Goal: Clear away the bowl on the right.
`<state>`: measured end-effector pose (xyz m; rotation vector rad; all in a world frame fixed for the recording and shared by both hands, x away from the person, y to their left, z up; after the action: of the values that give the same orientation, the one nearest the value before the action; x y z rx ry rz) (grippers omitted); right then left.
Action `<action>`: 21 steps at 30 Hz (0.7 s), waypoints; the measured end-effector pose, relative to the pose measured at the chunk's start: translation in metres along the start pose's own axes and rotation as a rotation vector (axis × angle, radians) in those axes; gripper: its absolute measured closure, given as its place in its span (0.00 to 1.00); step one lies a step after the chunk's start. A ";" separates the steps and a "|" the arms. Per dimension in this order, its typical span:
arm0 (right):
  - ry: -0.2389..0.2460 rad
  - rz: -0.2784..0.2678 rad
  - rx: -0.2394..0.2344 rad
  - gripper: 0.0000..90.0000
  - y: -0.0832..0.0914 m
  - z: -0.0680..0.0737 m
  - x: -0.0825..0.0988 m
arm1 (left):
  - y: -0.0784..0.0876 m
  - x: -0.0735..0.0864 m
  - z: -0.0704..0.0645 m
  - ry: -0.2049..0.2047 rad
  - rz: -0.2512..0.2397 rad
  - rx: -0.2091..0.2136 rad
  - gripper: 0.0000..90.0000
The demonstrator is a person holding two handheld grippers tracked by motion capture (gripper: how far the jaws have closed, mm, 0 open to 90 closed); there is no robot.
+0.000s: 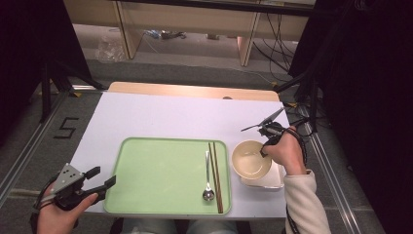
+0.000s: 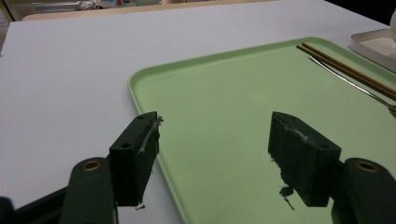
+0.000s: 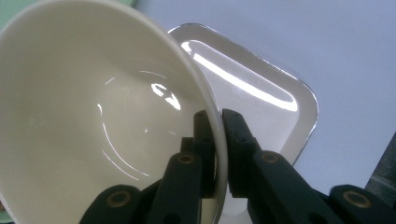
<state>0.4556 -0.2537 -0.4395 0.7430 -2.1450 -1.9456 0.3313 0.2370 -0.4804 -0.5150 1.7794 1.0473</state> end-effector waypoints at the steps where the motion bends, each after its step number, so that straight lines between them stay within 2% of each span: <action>1: 0.003 0.003 -0.003 0.95 0.001 0.000 0.000 | 0.000 0.000 0.000 0.001 0.000 0.000 0.37; 2: 0.021 -0.009 0.000 0.95 0.000 -0.001 -0.001 | -0.001 0.000 0.000 0.000 -0.003 0.000 0.37; 3: 0.002 -0.008 0.012 0.95 0.001 0.001 -0.001 | -0.001 -0.001 0.000 0.000 -0.004 0.000 0.37; 4: -0.014 -0.006 0.001 0.95 0.002 0.004 -0.001 | -0.001 -0.001 0.000 0.001 -0.005 0.000 0.37; 5: -0.005 -0.017 0.012 0.95 0.002 0.003 -0.002 | -0.002 -0.001 0.000 0.007 -0.008 0.002 0.37; 6: 0.018 -0.027 -0.005 0.95 0.001 0.003 -0.003 | -0.002 -0.001 -0.001 0.010 -0.004 -0.001 0.37; 7: 0.021 -0.030 -0.008 0.95 0.001 0.003 -0.004 | -0.002 -0.001 -0.001 0.005 0.000 0.001 0.37; 10: -0.019 -0.019 -0.010 0.95 0.003 0.008 -0.004 | -0.002 0.000 -0.001 0.001 0.004 0.000 0.37; 11: 0.021 -0.054 -0.029 0.95 0.001 0.007 -0.006 | -0.001 0.000 -0.001 0.002 0.001 -0.001 0.37; 12: -0.015 -0.025 -0.022 0.95 0.004 0.009 -0.005 | -0.001 0.001 0.000 0.005 0.000 0.000 0.37; 13: -0.006 -0.021 -0.021 0.95 0.005 0.009 -0.006 | 0.000 0.001 0.000 0.011 -0.002 0.003 0.37; 14: -0.031 -0.026 -0.012 0.95 0.007 0.012 -0.008 | 0.002 0.001 0.000 0.008 -0.001 -0.002 0.37; 16: -0.046 -0.020 -0.015 0.95 0.009 0.015 -0.010 | 0.003 0.001 0.000 0.005 -0.007 0.000 0.37; 18: -0.040 -0.035 -0.013 0.95 0.010 0.017 -0.013 | 0.004 0.001 0.000 0.007 -0.008 0.000 0.37; 19: -0.036 -0.028 -0.027 0.95 0.011 0.019 -0.012 | 0.004 0.001 0.000 0.008 -0.008 0.000 0.37; 20: -0.057 -0.015 -0.031 0.95 0.012 0.022 -0.012 | 0.004 0.002 -0.001 0.006 -0.004 0.001 0.37; 21: -0.002 -0.047 -0.036 0.95 0.011 0.019 -0.014 | 0.004 0.002 -0.001 0.002 -0.001 0.000 0.37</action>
<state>0.4567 -0.2297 -0.4286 0.7927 -2.1060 -2.0034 0.3274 0.2388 -0.4805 -0.5176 1.7810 1.0462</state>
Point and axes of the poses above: each handheld gripper's, and its own axes: y roughly backward along the jaws, x roughly out of its underside, z roughly to its left, the point moved 7 cm from there along -y, roughly forward along the jaws, and after that the axes turned 7 degrees about x, right-handed, at the moved point
